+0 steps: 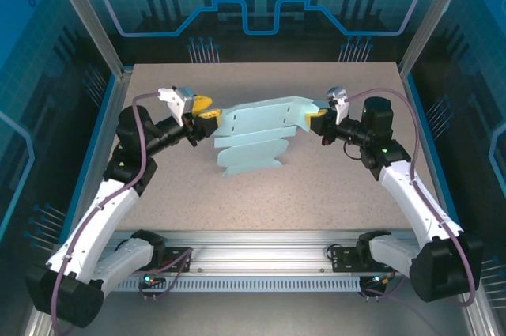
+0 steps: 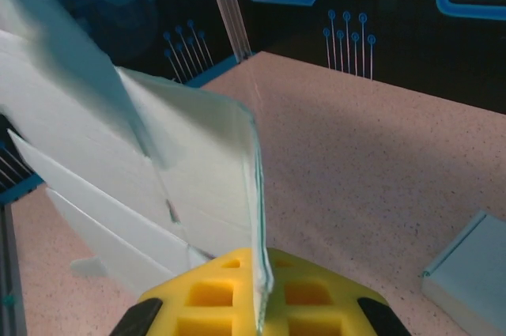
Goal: Fold the paper box
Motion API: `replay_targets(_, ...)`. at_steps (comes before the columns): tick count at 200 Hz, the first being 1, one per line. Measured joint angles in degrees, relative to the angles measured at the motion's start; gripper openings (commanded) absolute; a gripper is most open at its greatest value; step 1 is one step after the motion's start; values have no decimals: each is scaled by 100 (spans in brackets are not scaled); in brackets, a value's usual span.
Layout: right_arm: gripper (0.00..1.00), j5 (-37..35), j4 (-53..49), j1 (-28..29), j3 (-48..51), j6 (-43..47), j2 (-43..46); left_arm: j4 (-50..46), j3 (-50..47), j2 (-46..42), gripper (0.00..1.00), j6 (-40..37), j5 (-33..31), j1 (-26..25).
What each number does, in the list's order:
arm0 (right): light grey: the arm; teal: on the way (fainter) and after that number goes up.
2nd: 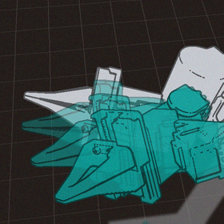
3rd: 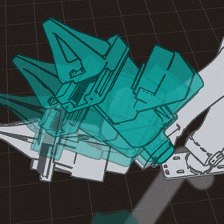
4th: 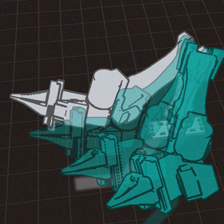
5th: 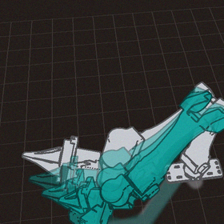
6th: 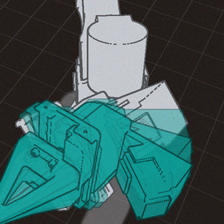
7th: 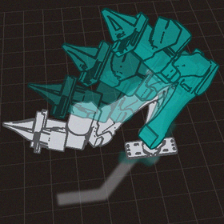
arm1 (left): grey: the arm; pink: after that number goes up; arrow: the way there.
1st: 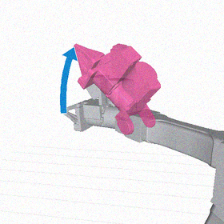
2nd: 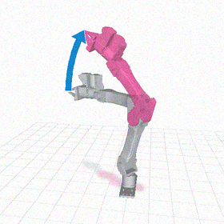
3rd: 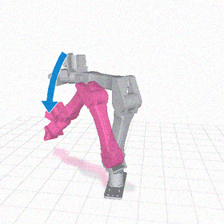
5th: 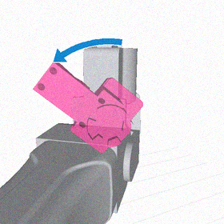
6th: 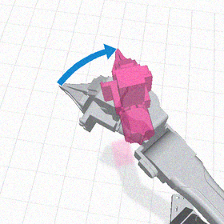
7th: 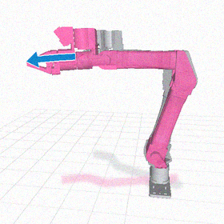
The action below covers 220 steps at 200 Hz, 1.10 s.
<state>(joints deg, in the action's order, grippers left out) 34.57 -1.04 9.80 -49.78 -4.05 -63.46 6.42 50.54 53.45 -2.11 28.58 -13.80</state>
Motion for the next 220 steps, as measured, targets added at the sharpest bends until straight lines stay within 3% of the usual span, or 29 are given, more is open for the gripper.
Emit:
replay_targets(34, 0, -24, -688, 236, -516, 560, -238, -809, 575, 28, 95, -704, -282, 4)
replay_targets(74, 0, -28, -1152, 474, -793, 916, -597, -1353, 1388, 404, 99, -1923, 42, 4)
replay_targets(130, 0, -157, -1565, 748, -997, 1145, -933, -2472, 2579, 1338, 99, -2402, 356, 4)
replay_targets(182, 0, -151, -1652, 756, -1178, 1207, -1150, -3309, 2612, 1759, 99, -3182, 387, 4)
replay_targets(220, 0, -107, -1698, 758, -1292, 1235, -1296, -3141, 2577, 2114, 99, -3965, -76, 4)
